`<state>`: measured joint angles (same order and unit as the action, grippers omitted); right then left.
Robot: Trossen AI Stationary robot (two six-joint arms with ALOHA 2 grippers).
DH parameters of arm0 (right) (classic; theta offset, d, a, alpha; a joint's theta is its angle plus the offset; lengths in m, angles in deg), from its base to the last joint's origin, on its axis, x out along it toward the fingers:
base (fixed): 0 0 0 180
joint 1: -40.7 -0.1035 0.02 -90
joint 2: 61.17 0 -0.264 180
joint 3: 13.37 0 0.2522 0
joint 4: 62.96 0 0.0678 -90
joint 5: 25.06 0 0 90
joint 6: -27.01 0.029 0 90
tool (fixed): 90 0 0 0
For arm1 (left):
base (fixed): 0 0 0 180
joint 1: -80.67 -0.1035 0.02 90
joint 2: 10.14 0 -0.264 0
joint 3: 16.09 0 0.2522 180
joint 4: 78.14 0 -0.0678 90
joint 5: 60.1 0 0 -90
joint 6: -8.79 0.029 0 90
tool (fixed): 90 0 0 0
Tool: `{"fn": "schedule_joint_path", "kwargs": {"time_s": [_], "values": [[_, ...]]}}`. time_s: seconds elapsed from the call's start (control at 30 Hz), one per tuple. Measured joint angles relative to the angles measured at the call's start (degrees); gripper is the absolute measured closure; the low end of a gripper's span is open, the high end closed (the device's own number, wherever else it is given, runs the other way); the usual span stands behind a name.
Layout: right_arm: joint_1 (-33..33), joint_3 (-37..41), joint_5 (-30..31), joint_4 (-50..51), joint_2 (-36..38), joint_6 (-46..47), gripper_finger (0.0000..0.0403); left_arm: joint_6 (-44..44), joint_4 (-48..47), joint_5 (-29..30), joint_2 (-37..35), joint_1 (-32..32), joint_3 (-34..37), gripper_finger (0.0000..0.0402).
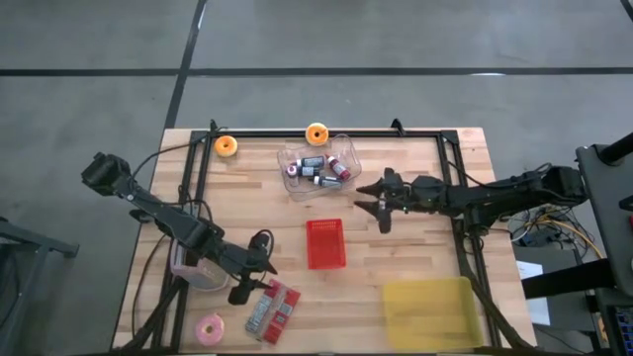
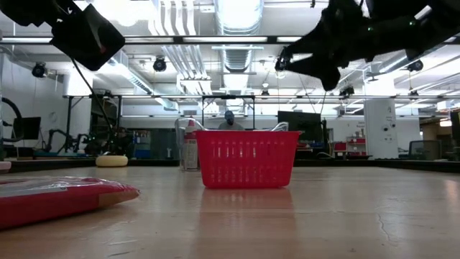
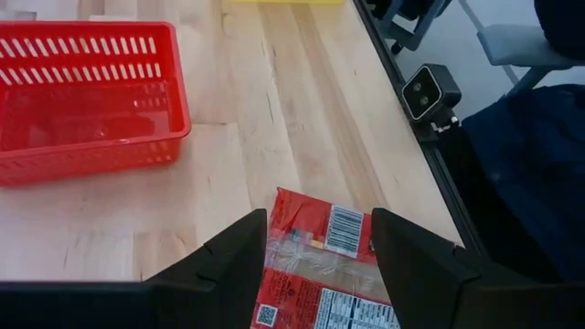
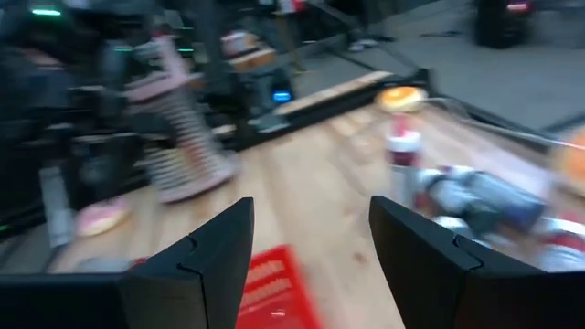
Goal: Pick & Place Food Item
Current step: Put the red popcorn bag into the yellow bin
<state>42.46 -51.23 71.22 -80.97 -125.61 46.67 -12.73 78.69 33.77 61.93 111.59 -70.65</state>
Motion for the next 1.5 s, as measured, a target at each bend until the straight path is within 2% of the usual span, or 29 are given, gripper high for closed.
{"fn": "schedule_joint_path", "kwargs": {"time_s": [0.1,0.2,0.4,0.5,0.7,0.8,1.0,1.17,1.37,1.5], "values": [[-1.95,-0.01,-3.7,-2.07,0.02,-0.01,0.0188,-0.16,0.17,0.0,0.0,0.0,0.0,0.02],[-4.78,-0.01,-3.8,-4.36,0.04,1.07,0.0188,-1.68,1.75,0.0,0.0,0.0,0.0,0.02],[-10.97,-3.5,-3.81,-4.41,-0.87,4.32,0.0188,-14.64,0.2,-0.24,-0.04,0.16,-0.13,0.02],[-13.46,-7.08,-3.76,-0.37,-2.81,5.22,0.0188,-19.91,-1.85,-1.0,0.52,0.78,-0.13,0.02],[-16.13,-15.07,-3.74,9.15,-8.7,15.47,0.0188,-23.76,-2.12,-2.64,2.02,2.09,-0.13,0.02],[-17.11,-18.07,-3.73,9.59,-12.54,19.54,0.0188,-26.72,-2.28,-5.27,3.14,2.92,-0.13,0.02],[-19.84,-21.52,-3.55,10.25,-18.15,20.81,0.0188,-33.9,-1.77,-16.52,7.61,5.13,-0.13,0.02],[-21.92,-23.91,-3.18,9.95,-21.88,21.38,0.0188,-35.28,-0.1,-16.94,12.46,5.49,-0.12,0.02],[-23.3,-26.38,-3.19,10.23,-24.83,21.46,0.0188,-34.05,10.94,-21.53,18.09,5.63,-0.43,0.02],[-23.28,-28.01,-3.15,10.41,-25.43,20.01,0.0188,-34.8,11.04,-21.27,20.56,5.72,-0.81,0.02]]}}
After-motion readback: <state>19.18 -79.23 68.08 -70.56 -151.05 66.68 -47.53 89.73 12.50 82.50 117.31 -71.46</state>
